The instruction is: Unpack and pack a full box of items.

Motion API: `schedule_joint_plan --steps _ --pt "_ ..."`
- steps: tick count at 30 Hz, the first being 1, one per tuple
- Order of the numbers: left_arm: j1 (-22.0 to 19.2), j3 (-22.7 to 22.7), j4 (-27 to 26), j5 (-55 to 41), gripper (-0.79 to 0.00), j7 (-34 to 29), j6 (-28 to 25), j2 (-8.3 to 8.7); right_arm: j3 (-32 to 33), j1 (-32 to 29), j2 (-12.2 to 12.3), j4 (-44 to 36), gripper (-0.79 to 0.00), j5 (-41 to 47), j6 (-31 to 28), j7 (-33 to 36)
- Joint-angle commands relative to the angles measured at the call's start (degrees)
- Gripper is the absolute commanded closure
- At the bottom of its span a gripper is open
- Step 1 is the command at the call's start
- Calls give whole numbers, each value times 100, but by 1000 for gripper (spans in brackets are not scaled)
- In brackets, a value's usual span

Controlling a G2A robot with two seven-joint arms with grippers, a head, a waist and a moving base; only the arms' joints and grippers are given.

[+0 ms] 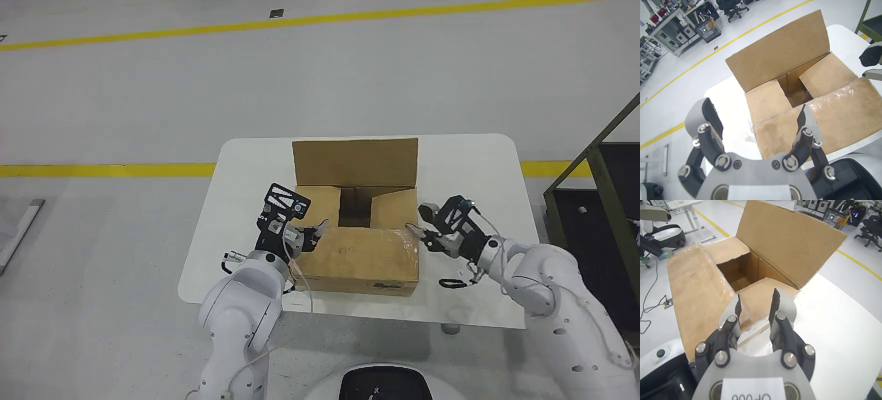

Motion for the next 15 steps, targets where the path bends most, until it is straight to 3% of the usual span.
schedule_joint_plan --steps 1,15 --pt "0 0 0 0 -785 0 0 0 -96 85 8 125 -369 77 -71 63" --pt "0 0 0 0 -785 0 0 0 -159 265 145 502 -372 1268 -774 682"
